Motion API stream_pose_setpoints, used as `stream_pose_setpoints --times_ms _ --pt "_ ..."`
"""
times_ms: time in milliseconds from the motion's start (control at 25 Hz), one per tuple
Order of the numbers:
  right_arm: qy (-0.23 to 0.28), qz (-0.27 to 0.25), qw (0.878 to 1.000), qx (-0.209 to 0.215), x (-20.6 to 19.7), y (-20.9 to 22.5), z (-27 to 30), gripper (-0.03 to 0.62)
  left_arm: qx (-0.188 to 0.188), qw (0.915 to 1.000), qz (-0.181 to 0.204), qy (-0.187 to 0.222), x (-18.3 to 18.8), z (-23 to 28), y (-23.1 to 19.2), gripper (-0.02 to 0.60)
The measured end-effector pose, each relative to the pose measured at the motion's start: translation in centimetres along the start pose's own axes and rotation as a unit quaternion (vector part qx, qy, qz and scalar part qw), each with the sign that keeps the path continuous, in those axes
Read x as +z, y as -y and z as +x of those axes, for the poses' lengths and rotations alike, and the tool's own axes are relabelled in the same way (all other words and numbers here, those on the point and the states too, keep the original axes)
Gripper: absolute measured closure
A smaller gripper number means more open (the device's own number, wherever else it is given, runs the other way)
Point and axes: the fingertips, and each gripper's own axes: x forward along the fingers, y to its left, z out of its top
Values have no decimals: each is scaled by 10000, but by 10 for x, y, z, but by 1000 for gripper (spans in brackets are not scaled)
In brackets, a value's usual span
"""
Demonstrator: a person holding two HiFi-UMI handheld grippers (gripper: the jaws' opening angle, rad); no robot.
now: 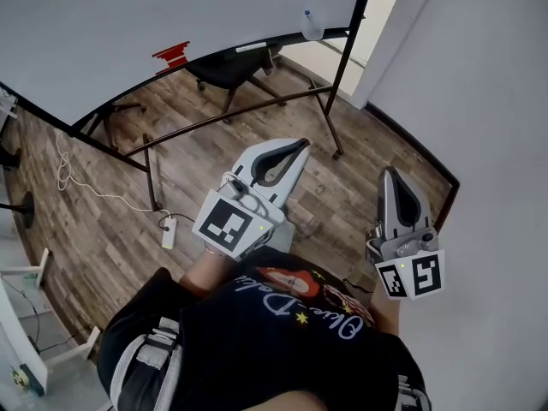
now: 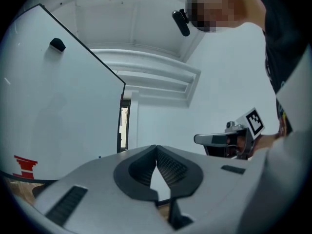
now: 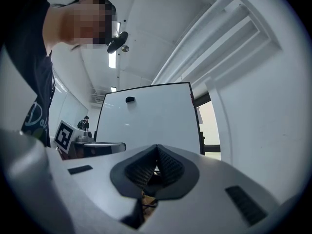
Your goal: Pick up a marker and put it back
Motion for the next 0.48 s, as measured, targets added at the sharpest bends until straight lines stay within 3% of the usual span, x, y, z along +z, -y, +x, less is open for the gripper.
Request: stream_pose_setpoints --times_ms 480 --pt "-70 -81 9999 84 -3 34 102 594 91 10000 -17 10 -2 50 -89 578"
